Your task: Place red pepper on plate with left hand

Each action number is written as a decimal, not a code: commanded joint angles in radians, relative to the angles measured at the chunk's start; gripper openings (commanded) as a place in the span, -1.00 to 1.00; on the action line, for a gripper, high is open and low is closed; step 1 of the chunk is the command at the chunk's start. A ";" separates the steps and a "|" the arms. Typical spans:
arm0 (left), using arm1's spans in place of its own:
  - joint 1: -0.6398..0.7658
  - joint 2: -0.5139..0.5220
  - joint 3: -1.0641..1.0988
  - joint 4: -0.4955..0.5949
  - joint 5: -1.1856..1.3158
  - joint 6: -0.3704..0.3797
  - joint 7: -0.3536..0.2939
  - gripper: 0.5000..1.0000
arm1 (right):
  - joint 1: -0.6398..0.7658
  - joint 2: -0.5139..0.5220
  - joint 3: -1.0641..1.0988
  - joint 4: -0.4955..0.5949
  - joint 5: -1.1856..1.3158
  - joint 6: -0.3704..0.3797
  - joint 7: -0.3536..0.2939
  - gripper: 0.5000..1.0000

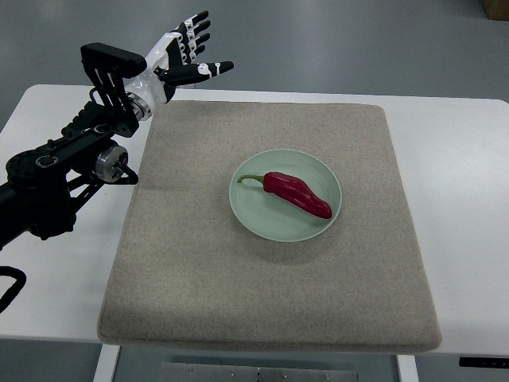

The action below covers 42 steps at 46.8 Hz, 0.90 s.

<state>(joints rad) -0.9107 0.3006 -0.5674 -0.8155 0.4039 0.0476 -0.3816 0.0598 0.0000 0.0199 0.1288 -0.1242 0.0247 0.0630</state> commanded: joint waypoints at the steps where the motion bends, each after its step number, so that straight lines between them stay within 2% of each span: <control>1: 0.012 0.005 -0.003 0.032 -0.056 0.005 0.000 0.99 | 0.000 0.000 0.000 0.000 0.000 0.000 0.000 0.71; 24: 0.147 -0.006 -0.265 0.045 -0.204 -0.002 0.001 0.99 | 0.000 0.000 0.000 0.000 0.000 0.000 0.000 0.71; 34: 0.164 -0.008 -0.270 0.045 -0.382 -0.005 0.001 0.99 | 0.000 0.000 0.000 0.000 0.000 0.000 0.000 0.71; 42: 0.177 -0.009 -0.272 0.044 -0.404 -0.008 0.001 0.99 | 0.000 0.000 0.000 0.000 0.000 0.000 0.000 0.71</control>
<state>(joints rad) -0.7357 0.2915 -0.8384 -0.7713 0.0011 0.0410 -0.3804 0.0598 0.0000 0.0199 0.1289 -0.1242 0.0247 0.0629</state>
